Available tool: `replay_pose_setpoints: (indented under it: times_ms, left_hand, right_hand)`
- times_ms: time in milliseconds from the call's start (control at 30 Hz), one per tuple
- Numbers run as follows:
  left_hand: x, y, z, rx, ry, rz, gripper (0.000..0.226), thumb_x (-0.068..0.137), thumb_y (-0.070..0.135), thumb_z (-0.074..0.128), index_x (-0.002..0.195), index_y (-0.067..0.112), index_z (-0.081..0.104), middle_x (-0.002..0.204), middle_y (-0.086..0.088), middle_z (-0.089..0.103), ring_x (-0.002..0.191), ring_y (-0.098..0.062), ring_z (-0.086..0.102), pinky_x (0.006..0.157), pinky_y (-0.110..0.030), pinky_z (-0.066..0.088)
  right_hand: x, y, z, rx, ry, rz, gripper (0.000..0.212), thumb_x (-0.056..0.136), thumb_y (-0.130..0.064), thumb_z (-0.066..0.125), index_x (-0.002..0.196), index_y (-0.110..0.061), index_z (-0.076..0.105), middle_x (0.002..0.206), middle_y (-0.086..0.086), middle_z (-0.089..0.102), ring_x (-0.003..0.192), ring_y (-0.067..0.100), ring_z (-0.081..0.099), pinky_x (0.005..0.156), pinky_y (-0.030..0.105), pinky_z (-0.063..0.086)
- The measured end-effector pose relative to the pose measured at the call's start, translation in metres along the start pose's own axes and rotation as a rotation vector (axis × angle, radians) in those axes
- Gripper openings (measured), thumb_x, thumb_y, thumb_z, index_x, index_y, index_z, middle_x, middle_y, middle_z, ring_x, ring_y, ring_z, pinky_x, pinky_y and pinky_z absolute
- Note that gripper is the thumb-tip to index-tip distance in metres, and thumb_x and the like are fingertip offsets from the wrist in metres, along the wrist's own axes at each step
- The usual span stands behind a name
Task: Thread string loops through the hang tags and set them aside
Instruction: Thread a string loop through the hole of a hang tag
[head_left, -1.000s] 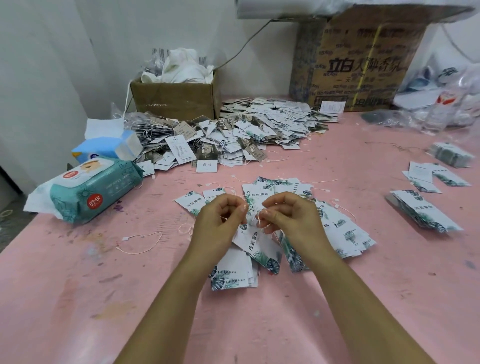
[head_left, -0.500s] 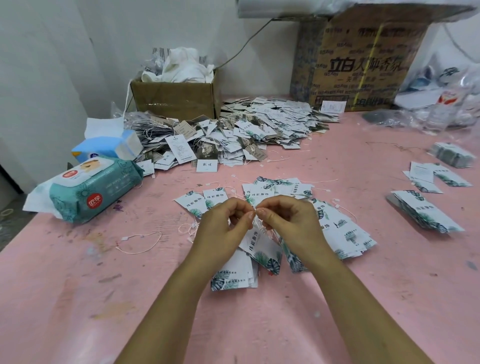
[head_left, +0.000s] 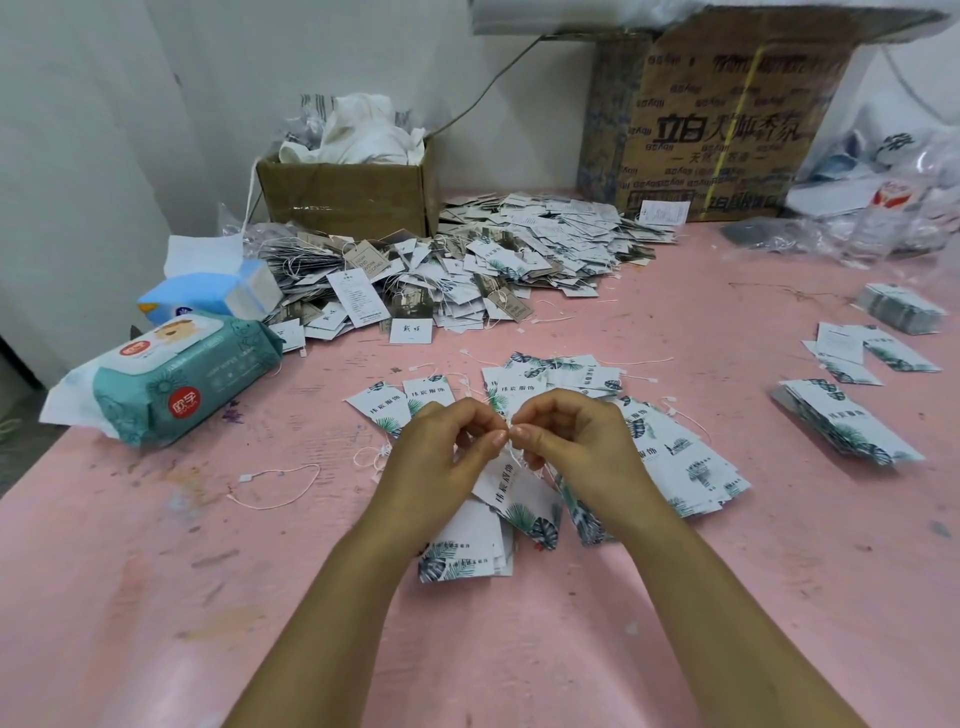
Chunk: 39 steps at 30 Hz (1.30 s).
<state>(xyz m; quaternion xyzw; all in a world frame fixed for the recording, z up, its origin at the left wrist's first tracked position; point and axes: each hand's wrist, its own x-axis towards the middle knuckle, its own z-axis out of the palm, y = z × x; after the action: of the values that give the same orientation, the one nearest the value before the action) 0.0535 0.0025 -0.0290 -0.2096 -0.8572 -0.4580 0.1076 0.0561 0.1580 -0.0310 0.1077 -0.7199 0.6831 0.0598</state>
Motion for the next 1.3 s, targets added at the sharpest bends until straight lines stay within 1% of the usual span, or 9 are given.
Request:
replay_pose_setpoints:
  times_ms: [200,400,700,800,900,1000,1133,1233,1300]
  left_hand:
    - [0.0015,-0.0001,-0.0008,-0.145,0.040,-0.026,0.026,0.079,0.012,0.071,0.069,0.033,0.059,0.063,0.020,0.058,0.065,0.006,0.047,0.061,-0.007,0.034]
    - [0.0018,0.0017,-0.0030,-0.250,0.024,-0.019,0.027,0.076,0.005,0.071,0.067,0.028,0.061,0.061,0.023,0.060,0.059,0.005,0.048,0.058,-0.007,0.034]
    - [0.0021,-0.0001,-0.0008,-0.251,0.027,-0.027,0.021,0.082,0.009,0.067,0.074,0.028,0.062,0.059,0.020,0.058,0.056,0.003,0.046,0.056,-0.013,0.035]
    - [0.0008,-0.0025,0.0015,-0.310,0.033,-0.066,0.015,0.085,0.014,0.066,0.077,0.027,0.064,0.053,0.012,0.048,0.054,-0.001,0.041,0.056,-0.017,0.036]
    - [0.0009,-0.0022,0.0004,-0.401,0.038,-0.102,0.010,0.085,0.017,0.064,0.078,0.023,0.065,0.060,-0.015,0.047,0.061,-0.014,0.043,0.061,-0.026,0.037]
    - [0.0014,0.0002,-0.0013,-0.477,0.101,-0.112,0.015,0.087,0.013,0.060,0.076,0.023,0.064,0.062,0.001,0.048,0.059,-0.006,0.042,0.055,-0.016,0.037]
    - [0.0030,0.0028,-0.0049,-0.578,0.170,-0.142,0.011,0.090,0.011,0.054,0.081,0.016,0.059,0.059,0.013,0.054,0.056,-0.003,0.048,0.057,-0.013,0.043]
    - [0.0053,0.0008,-0.0069,-0.722,0.245,-0.207,0.011,0.091,0.009,0.051,0.082,0.014,0.058,0.060,0.004,0.053,0.058,-0.009,0.052,0.063,-0.019,0.047]
    - [0.0074,-0.0005,-0.0080,-0.806,0.302,-0.247,0.014,0.092,0.006,0.049,0.083,0.013,0.057,0.058,0.005,0.053,0.056,-0.008,0.051,0.062,-0.019,0.047]
  right_hand:
    - [-0.0006,-0.0015,-0.0013,0.088,-0.064,0.009,0.016,0.076,0.005,0.067,0.071,-0.010,0.066,0.053,-0.003,0.061,0.048,0.009,0.053,0.051,0.018,0.045]
    - [-0.0016,-0.0031,-0.0004,0.190,-0.098,0.025,0.002,0.064,-0.012,0.070,0.065,-0.013,0.070,0.052,0.001,0.061,0.047,0.012,0.053,0.050,0.021,0.047]
    - [-0.0003,-0.0016,0.0035,0.203,-0.012,0.002,0.005,0.072,-0.001,0.068,0.073,-0.006,0.067,0.055,0.000,0.063,0.048,0.011,0.053,0.051,0.021,0.047]
    - [0.0005,-0.0017,0.0018,0.170,-0.015,0.009,0.015,0.078,0.007,0.064,0.079,-0.008,0.068,0.062,-0.002,0.067,0.055,0.010,0.058,0.054,0.020,0.049]
    - [0.0003,-0.0025,0.0002,0.097,-0.059,0.016,0.021,0.079,0.008,0.064,0.086,-0.012,0.066,0.069,-0.004,0.069,0.064,0.010,0.063,0.061,0.021,0.052]
    - [-0.0003,-0.0004,-0.0017,-0.168,-0.120,0.026,0.030,0.081,0.002,0.066,0.094,-0.024,0.062,0.086,-0.005,0.068,0.084,0.010,0.064,0.076,0.020,0.051]
    - [-0.0009,0.0039,-0.0045,-0.365,-0.261,0.112,0.039,0.081,-0.009,0.069,0.111,-0.032,0.056,0.107,-0.003,0.062,0.099,0.002,0.056,0.074,0.005,0.041]
    - [-0.0014,0.0033,-0.0043,-0.343,-0.263,0.128,0.042,0.080,-0.005,0.069,0.103,-0.037,0.056,0.094,-0.006,0.058,0.080,-0.012,0.053,0.070,0.003,0.041]
    - [-0.0009,0.0014,-0.0050,-0.297,-0.209,0.115,0.041,0.079,-0.001,0.069,0.094,-0.037,0.057,0.084,-0.006,0.057,0.067,-0.011,0.051,0.067,0.006,0.042]
